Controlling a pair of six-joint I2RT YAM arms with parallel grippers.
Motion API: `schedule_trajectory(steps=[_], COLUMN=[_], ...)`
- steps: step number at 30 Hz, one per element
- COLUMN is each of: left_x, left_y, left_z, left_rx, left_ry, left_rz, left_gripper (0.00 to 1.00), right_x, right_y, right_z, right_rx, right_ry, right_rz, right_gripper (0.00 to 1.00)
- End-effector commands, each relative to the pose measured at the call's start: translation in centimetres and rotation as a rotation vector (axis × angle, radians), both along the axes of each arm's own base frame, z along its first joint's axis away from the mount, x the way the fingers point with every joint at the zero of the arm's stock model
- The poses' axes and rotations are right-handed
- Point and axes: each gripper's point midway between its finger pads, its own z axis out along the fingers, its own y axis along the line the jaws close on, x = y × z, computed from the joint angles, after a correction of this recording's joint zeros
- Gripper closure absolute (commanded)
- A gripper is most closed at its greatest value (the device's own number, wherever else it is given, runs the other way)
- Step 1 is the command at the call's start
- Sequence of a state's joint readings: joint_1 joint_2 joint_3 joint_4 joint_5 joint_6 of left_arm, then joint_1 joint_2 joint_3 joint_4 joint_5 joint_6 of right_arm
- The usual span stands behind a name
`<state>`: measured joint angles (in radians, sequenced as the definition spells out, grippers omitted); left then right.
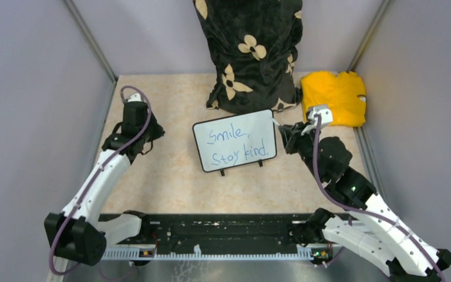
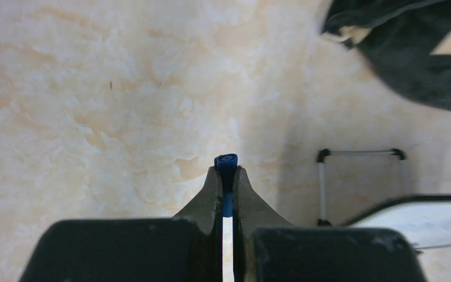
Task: Write a sentence on the whiteboard
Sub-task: Close the whiteboard marker at the center of the board.
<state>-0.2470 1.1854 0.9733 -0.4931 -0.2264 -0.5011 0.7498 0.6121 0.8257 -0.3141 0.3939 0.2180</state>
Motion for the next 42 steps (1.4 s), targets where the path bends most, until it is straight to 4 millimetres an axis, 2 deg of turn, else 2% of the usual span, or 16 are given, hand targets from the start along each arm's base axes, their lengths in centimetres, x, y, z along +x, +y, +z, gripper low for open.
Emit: schedule_trajectory(steps=[1, 5, 10, 14, 15, 18, 22, 29, 34, 42], left_x=[0.1, -1.2, -3.5, -5.6, -6.0, -7.0, -8.1, -9.7, -10.8, -11.6], left_y=[-1.6, -3.8, -7.7, -9.8, -10.1, -10.5, -10.6, -10.7, -10.8, -10.2], left_z=[7.9, 13.6, 18.7, 21.6, 22.1, 23.6, 25.6, 27.2, 27.8, 28.6], left_rx=[-0.126, -0.243, -0.435, -0.605, -0.642, -0.734, -0.851, -1.104, -1.245, -1.310], left_ry=[-0.254, -0.441, -0.599, -0.705, -0.722, -0.768, -0.823, -0.820, -0.779, -0.734], left_rz=[-0.051, -0.180, -0.389, -0.512, -0.528, -0.550, -0.572, -0.579, -0.590, -0.537], left_gripper=[1.00, 1.00, 1.00, 1.00, 1.00, 1.00, 1.00, 1.00, 1.00, 1.00], right_x=[0.0, 0.2, -0.7, -2.2, -3.2, -4.6, -5.3, -7.4, -8.5, -9.7], right_y=[0.7, 2.5, 4.6, 6.1, 7.2, 8.8, 9.8, 13.0, 15.8, 18.4], right_z=[8.8, 13.8, 18.9, 20.7, 20.7, 19.8, 17.0, 12.9, 12.6, 14.2], right_rx=[0.081, 0.137, 0.237, 0.269, 0.265, 0.208, 0.141, 0.132, 0.126, 0.131], right_ry=[-0.175, -0.257, -0.327, -0.392, -0.402, -0.455, -0.506, -0.590, -0.662, -0.793], right_rz=[0.044, 0.112, 0.215, 0.259, 0.286, 0.271, 0.213, 0.227, 0.240, 0.203], right_gripper=[1.00, 1.00, 1.00, 1.00, 1.00, 1.00, 1.00, 1.00, 1.00, 1.00])
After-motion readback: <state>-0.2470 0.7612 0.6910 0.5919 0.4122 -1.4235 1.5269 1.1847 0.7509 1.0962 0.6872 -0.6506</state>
